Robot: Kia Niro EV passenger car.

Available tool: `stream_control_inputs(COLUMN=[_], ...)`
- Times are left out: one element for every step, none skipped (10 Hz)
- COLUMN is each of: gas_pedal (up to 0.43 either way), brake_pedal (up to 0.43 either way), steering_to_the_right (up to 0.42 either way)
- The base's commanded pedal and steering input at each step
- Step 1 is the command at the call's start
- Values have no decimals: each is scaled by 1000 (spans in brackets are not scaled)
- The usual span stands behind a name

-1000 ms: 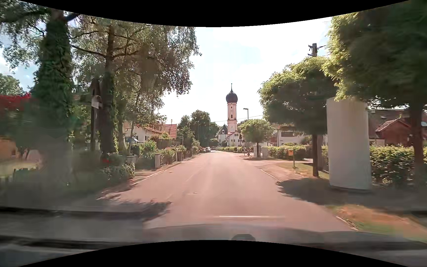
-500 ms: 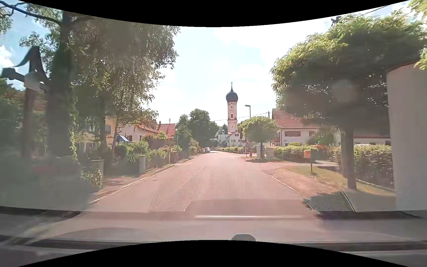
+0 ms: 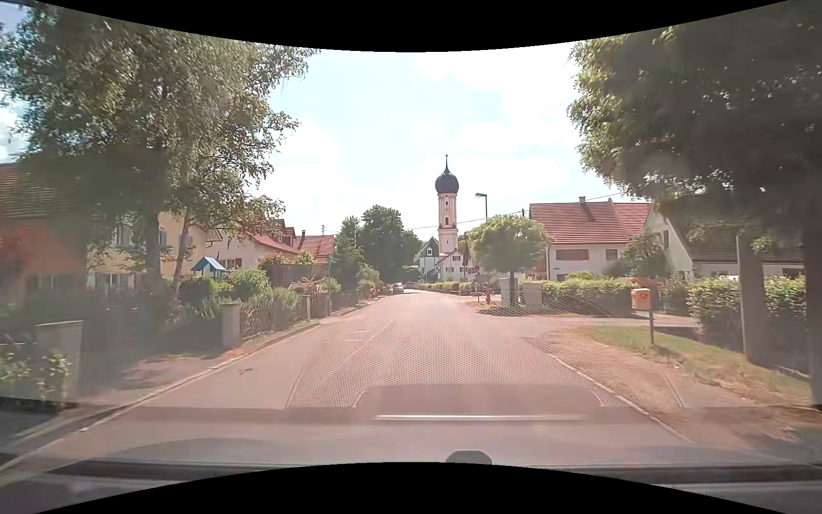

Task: Follow the waypoints while adhering to traffic rules and regulations

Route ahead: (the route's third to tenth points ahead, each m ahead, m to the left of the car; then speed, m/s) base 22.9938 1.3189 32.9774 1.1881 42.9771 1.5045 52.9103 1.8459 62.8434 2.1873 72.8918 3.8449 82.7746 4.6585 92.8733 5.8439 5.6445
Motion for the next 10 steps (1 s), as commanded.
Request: stream_control_inputs(gas_pedal=[28, 28, 28, 28, 28, 28, 28, 28, 39, 47], brake_pedal=[0, 0, 0, 0, 0, 0, 0, 0, 0, 0], steering_to_the_right=[-1, -1, -1, -2, -2, -3, -3, -3, -3, -3])
